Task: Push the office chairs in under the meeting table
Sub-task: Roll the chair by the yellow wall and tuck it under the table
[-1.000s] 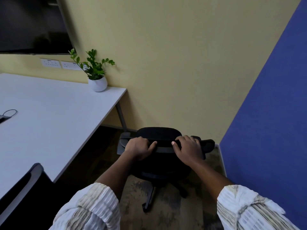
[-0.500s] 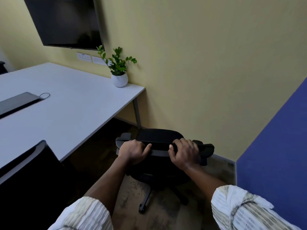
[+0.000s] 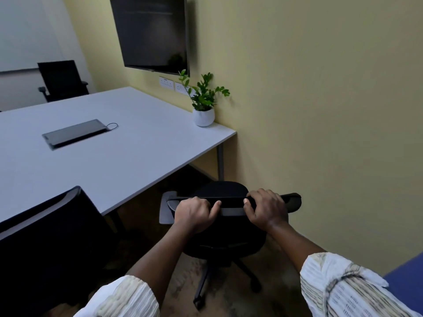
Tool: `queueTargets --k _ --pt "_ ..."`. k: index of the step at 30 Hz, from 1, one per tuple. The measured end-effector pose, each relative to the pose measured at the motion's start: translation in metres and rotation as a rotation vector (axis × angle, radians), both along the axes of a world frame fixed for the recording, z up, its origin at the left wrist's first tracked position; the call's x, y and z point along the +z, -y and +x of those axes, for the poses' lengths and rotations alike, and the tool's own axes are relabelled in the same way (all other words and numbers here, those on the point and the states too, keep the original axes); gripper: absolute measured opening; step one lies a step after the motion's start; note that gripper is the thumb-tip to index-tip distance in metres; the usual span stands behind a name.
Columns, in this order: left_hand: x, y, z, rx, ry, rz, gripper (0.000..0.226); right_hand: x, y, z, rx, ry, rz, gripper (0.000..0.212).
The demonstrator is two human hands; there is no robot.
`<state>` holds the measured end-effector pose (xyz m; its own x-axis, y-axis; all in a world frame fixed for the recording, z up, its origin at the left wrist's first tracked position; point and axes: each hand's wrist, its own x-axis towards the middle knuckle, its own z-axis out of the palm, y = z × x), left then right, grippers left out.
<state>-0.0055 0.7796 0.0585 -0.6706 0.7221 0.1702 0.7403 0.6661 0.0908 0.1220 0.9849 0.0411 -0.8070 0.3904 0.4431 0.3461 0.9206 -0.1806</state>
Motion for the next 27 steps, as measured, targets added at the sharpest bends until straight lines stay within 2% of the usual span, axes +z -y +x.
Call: queueTargets --k 8,13,16,27 --pt "-0.004 -0.062 -0.05 0.182 0.008 0.026 0.072 -0.007 -0.087 -0.102 0.138 0.041 -0.016 0.036" --pt "-0.008 -0.106 -0.09 0.25 0.016 0.069 0.073 -0.019 -0.123 -0.169 0.026 -0.029 -0.044 0.042" --pt "-0.003 -0.132 -0.117 0.271 0.014 0.095 0.069 -0.015 -0.151 -0.212 0.016 -0.005 -0.089 0.047" --pt "-0.002 -0.204 -0.22 0.426 -0.003 0.106 0.067 -0.017 -0.229 -0.362 0.205 -0.002 -0.152 0.047"
